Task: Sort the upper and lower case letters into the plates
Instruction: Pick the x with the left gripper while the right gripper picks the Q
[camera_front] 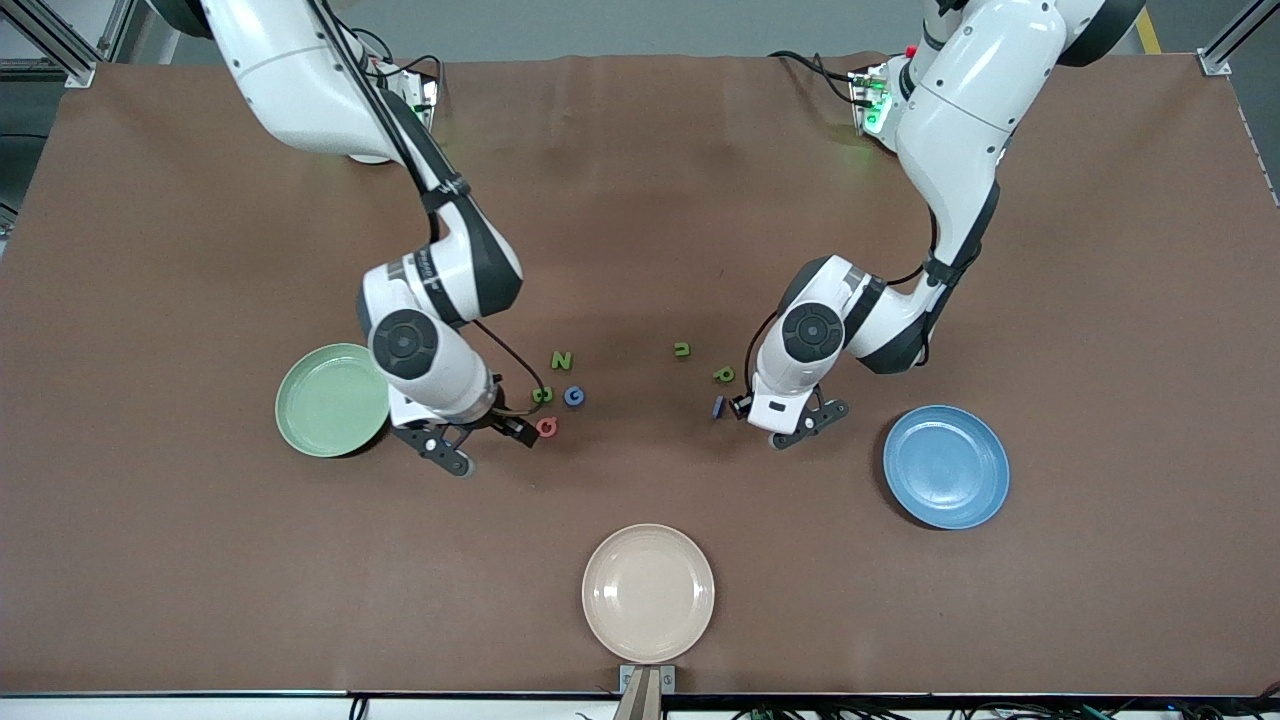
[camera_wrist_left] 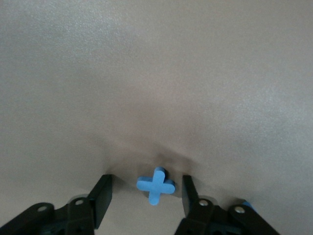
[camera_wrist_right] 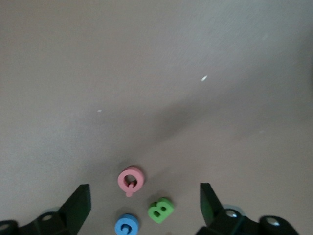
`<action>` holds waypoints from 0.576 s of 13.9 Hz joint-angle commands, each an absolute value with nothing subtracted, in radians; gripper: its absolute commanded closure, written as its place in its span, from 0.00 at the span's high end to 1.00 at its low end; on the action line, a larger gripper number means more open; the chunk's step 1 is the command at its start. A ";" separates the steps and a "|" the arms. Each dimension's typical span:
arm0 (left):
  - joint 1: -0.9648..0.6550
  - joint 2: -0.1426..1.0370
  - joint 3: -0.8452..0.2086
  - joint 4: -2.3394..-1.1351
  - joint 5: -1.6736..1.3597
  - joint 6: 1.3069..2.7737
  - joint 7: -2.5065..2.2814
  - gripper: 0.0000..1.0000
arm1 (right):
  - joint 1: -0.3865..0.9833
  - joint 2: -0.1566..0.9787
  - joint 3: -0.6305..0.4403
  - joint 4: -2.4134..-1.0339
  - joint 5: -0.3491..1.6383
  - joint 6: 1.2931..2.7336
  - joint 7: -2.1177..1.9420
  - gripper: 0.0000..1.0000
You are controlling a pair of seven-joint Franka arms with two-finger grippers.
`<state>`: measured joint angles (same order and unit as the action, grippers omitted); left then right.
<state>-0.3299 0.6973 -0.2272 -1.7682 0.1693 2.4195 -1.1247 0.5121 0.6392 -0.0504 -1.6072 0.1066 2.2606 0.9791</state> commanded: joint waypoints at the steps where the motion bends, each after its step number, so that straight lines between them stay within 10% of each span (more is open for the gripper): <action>1: -0.336 0.707 -0.222 -1.756 0.195 2.425 -1.163 0.40 | 0.545 0.678 -0.060 -1.588 0.118 2.287 1.015 0.75; 5: -0.336 0.701 -0.224 -1.756 0.202 2.424 -1.187 0.01 | 0.549 0.715 -0.060 -1.586 0.114 2.296 1.015 0.61; 8: -0.313 0.646 -0.221 -1.752 0.221 2.410 -1.180 0.00 | 0.561 0.739 -0.061 -1.577 0.110 2.313 1.015 0.61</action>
